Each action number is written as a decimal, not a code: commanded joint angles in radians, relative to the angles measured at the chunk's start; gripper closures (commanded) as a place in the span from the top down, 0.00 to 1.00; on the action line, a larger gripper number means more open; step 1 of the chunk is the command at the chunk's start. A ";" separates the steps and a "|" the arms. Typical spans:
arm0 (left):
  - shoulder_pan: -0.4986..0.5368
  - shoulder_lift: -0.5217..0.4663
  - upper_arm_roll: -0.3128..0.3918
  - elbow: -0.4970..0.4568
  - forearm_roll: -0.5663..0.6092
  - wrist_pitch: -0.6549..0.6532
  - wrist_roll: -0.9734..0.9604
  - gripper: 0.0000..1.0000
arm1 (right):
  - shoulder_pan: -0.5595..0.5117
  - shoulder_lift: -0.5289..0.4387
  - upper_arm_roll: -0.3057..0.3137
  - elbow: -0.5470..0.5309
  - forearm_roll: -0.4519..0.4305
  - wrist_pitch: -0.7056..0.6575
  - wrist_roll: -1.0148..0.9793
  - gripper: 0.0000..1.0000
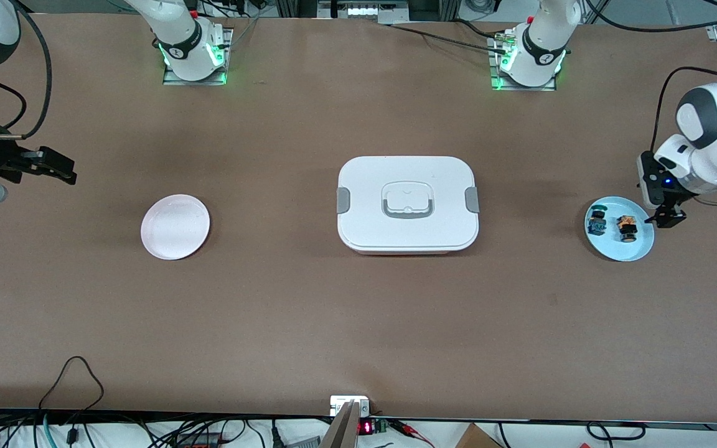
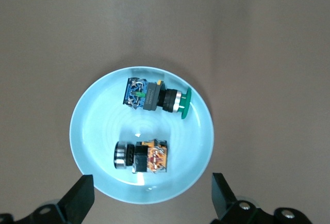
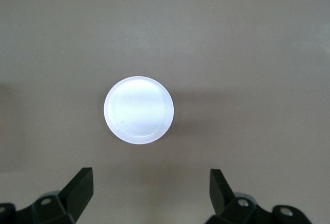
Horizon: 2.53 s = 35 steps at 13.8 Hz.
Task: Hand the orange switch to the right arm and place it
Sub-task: 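Lower the left gripper over the orange switch on the blue plate, then close the left gripper on the orange switch and lift it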
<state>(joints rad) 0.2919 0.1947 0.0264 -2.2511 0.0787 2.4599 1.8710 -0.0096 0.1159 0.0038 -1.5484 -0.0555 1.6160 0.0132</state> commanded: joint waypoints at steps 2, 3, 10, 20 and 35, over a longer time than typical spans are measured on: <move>0.016 0.092 -0.010 0.012 0.016 0.132 0.138 1.00 | -0.009 -0.009 -0.059 0.002 0.014 -0.045 -0.015 1.00; 0.016 0.106 -0.010 0.013 0.016 0.152 0.151 1.00 | -0.007 0.013 -0.056 0.001 0.014 -0.042 -0.015 1.00; 0.062 0.173 -0.013 0.036 -0.033 0.183 0.152 1.00 | 0.026 0.068 -0.044 0.033 0.010 0.025 -0.005 1.00; 0.067 0.250 -0.013 0.085 -0.114 0.198 0.151 1.00 | 0.043 0.041 -0.034 0.059 0.014 0.015 -0.007 1.00; 0.069 0.301 -0.029 0.142 -0.140 0.209 0.163 0.00 | -0.023 0.042 -0.047 0.119 0.019 -0.079 -0.088 1.00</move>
<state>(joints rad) 0.3446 0.4829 0.0120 -2.1433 -0.0247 2.6707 1.9950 -0.0306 0.1639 -0.0584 -1.4493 -0.0475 1.5652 -0.0463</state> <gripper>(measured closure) 0.282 0.000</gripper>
